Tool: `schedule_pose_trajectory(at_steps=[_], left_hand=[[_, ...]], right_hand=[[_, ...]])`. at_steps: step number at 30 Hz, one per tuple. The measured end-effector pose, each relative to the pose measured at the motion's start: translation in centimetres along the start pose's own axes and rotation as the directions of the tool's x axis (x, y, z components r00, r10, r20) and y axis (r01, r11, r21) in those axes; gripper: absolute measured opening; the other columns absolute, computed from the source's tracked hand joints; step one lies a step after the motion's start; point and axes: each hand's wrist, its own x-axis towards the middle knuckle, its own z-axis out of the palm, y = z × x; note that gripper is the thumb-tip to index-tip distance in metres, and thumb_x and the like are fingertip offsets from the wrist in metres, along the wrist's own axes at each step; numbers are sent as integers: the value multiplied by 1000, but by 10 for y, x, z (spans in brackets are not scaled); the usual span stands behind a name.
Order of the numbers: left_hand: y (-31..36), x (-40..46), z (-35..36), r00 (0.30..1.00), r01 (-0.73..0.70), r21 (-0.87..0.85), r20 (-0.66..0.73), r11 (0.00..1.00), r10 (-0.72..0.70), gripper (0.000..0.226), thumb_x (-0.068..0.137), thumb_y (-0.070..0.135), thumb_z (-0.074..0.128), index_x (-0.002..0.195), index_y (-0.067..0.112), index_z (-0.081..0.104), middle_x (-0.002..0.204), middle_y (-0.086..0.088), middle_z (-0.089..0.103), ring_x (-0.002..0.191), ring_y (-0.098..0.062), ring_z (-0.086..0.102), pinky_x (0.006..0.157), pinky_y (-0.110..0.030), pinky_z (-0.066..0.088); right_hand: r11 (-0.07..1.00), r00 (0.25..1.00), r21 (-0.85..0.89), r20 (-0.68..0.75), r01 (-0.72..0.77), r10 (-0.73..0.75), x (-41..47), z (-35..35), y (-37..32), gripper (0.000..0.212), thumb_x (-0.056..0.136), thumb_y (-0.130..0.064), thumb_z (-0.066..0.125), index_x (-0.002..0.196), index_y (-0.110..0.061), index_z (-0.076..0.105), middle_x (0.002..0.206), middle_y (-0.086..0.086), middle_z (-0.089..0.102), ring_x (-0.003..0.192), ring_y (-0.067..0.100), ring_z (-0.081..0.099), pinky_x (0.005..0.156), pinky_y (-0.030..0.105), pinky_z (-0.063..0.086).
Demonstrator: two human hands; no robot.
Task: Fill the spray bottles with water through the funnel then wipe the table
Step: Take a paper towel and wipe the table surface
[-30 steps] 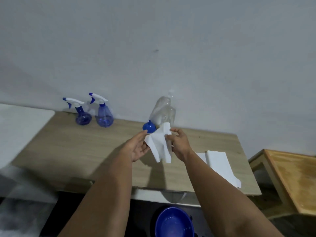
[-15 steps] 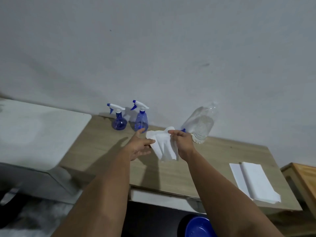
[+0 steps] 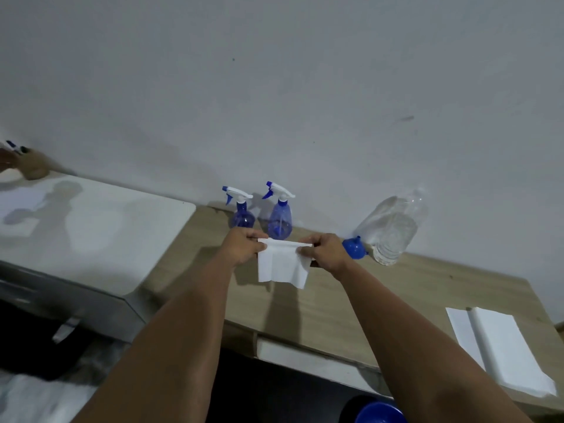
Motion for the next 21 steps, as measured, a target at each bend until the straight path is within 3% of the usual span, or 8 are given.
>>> schedule_pose_trajectory(at_steps=[2, 4, 7, 10, 12, 15, 18, 21], left_hand=[[-2, 1, -4, 999, -1, 48, -44, 999, 3, 22, 88, 0, 74, 109, 6, 76, 98, -10, 74, 93, -25, 71, 92, -41, 60], [-4, 5, -8, 996, -18, 96, -91, 995, 27, 17, 88, 6, 75, 105, 9, 77, 101, -12, 75, 91, -25, 71, 90, -42, 60], [0, 3, -19, 991, -19, 124, -126, 992, 35, 13, 92, 15, 72, 104, 12, 77, 98, -3, 73, 87, -16, 65, 74, -23, 49], [-8, 6, -34, 989, -6, 114, -148, 993, 23, 12, 95, 16, 67, 101, 11, 76, 96, -3, 73, 87, -15, 64, 72, -24, 44], [-18, 10, -45, 984, 15, 110, -177, 994, 5, 10, 96, 15, 65, 98, 10, 74, 93, -3, 73, 82, -16, 65, 71, -25, 49], [-42, 26, -66, 978, 72, 100, -201, 992, -51, 9, 95, 16, 66, 103, 15, 71, 101, -6, 74, 89, -25, 72, 82, -41, 61], [-97, 73, -97, 969, 94, 217, -242, 972, -40, 15, 82, 41, 66, 96, 45, 67, 102, 8, 74, 92, -19, 72, 86, -44, 62], [-119, 103, -116, 953, 100, 225, -303, 969, -28, 16, 80, 34, 67, 96, 39, 68, 105, 2, 73, 93, -20, 69, 92, -37, 58]], right_hand=[[999, 1000, -50, 14, 5, -4, 6, 3, -2, 13, 96, -8, 75, 104, 2, 75, 100, 13, 74, 82, 18, 71, 68, 27, 63], [992, 999, -118, 33, 34, -30, 11, 7, -5, 8, 96, -15, 76, 90, -10, 76, 90, 5, 72, 76, 12, 66, 66, 21, 57], [983, 996, -167, 62, 72, -63, 19, 15, -10, 15, 94, -18, 78, 79, -20, 76, 86, 0, 71, 74, 8, 61, 67, 18, 49], [987, 994, -152, 104, 60, -45, 30, 30, -14, 8, 96, -20, 75, 93, -13, 79, 97, 4, 73, 85, 15, 64, 72, 23, 50], [990, 994, -139, 105, 39, -25, 38, 46, -15, 16, 98, -17, 72, 103, -2, 77, 99, 8, 71, 87, 19, 64, 75, 27, 53], [997, 990, -53, 129, -55, 62, 52, 77, -14, 25, 100, -9, 66, 117, 9, 67, 104, 13, 71, 85, 22, 69, 68, 29, 61], [996, 987, -50, 140, -74, 80, 76, 116, -7, 17, 96, 1, 62, 111, 0, 72, 107, 14, 74, 88, 24, 72, 71, 36, 64], [995, 993, -65, 83, -82, 87, 105, 158, 1, 21, 92, 6, 61, 100, -11, 71, 109, 18, 74, 97, 35, 73, 85, 51, 63]])
